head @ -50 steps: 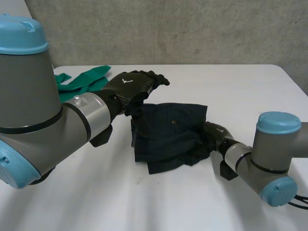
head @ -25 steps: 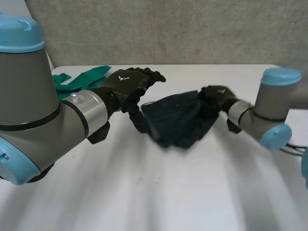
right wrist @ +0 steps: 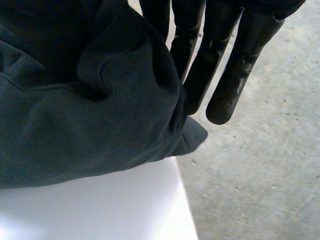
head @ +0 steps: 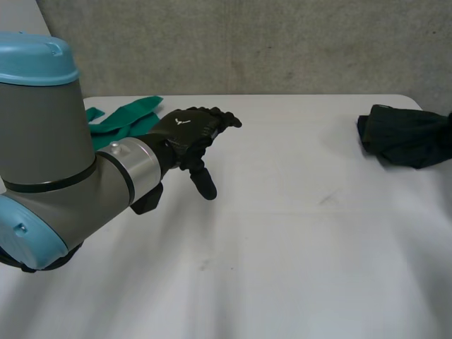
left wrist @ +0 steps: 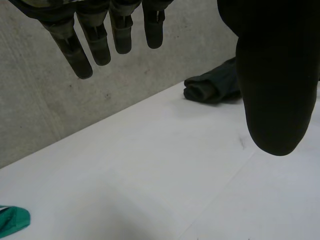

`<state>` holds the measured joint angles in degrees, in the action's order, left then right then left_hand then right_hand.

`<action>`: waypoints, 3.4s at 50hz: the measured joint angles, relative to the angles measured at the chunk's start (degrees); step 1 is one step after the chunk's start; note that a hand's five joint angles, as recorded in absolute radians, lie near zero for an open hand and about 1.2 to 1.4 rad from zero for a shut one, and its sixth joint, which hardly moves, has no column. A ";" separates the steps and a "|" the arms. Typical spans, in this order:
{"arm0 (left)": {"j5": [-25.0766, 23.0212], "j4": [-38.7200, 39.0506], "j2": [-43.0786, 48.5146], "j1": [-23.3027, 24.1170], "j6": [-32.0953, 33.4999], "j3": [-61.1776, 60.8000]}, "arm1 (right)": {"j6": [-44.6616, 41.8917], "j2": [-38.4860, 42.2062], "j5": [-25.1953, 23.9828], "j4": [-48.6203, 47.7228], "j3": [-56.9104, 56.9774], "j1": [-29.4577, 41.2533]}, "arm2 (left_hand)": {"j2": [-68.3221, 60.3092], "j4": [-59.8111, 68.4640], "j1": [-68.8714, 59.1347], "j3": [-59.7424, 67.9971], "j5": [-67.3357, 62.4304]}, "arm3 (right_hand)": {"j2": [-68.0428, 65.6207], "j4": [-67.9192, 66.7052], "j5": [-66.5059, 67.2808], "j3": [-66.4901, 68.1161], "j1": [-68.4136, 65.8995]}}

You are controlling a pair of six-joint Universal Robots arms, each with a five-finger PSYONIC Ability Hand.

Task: Fold the laundry.

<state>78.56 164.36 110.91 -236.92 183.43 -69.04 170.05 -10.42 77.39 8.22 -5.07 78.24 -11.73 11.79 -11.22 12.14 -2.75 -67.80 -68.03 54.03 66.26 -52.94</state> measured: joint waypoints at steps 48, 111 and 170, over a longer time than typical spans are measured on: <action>0.19 0.02 -3.10 -1.28 -0.34 -0.72 | -37.43 -27.29 -6.02 16.49 -20.51 -4.82 | 0.00 0.00 0.00 0.00 0.00 | 55.24 54.57 -50.14 -53.92 41.23; -10.09 18.19 56.56 -35.37 25.94 51.35 | -12.11 -68.66 -5.67 -17.71 -102.63 37.20 | -12.27 12.26 -13.67 11.69 -11.38 | 55.24 54.57 -50.14 -53.92 41.23; -12.05 18.35 42.16 -36.69 26.46 30.22 | -12.03 -71.00 -7.43 -19.38 -105.30 30.94 | -43.66 42.42 -46.10 42.12 -41.06 | 55.24 54.57 -50.14 -53.92 41.23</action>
<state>66.51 182.71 153.07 -273.61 209.89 -38.81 158.03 -81.43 69.96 -11.16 -110.36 109.18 -55.39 54.21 -57.32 54.26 -43.81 -12.56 -13.46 3.89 12.34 -11.71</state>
